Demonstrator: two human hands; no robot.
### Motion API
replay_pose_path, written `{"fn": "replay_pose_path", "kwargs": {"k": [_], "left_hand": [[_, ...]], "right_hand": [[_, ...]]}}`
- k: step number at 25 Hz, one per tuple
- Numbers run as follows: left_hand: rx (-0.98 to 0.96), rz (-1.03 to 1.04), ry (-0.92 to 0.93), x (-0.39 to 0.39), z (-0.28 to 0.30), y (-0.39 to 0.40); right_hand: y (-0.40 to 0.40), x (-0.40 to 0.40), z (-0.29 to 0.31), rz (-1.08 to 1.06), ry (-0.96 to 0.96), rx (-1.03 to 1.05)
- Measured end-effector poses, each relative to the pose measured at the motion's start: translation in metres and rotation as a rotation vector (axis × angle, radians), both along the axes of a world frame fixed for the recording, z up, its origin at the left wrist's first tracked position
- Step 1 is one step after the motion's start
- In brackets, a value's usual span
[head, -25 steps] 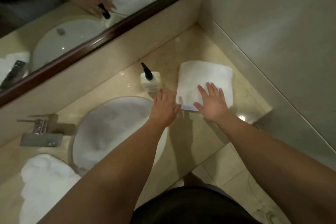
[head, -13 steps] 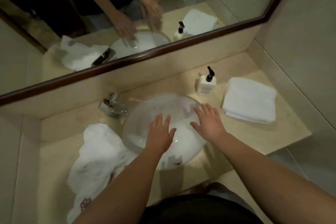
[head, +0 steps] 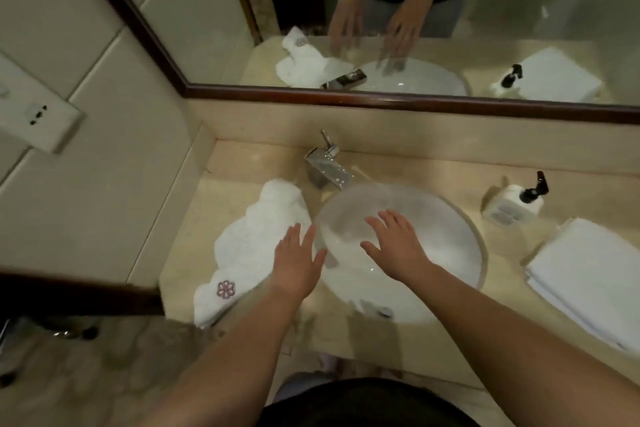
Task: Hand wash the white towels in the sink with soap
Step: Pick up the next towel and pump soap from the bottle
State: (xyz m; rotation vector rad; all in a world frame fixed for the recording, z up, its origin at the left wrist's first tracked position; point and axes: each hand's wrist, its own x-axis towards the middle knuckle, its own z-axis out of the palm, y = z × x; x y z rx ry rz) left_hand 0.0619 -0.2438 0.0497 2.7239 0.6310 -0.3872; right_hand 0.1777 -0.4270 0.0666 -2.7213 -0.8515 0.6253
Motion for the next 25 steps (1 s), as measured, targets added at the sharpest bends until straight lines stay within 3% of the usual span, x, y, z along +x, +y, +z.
{"fn": "replay_pose_path", "kwargs": {"k": [10, 18, 25], "left_hand": [[-0.094, 0.407, -0.062, -0.073, -0.003, 0.059], [-0.143, 0.315, -0.037, -0.057, -0.048, 0.143], [-0.393, 0.312, -0.007, -0.026, -0.085, 0.187]], "right_hand": [[0.086, -0.012, -0.015, 0.209, 0.103, 0.061], [0.162, -0.011, -0.049, 0.086, 0.193, 0.049], [0.206, -0.002, -0.089, -0.081, 0.217, 0.041]]}}
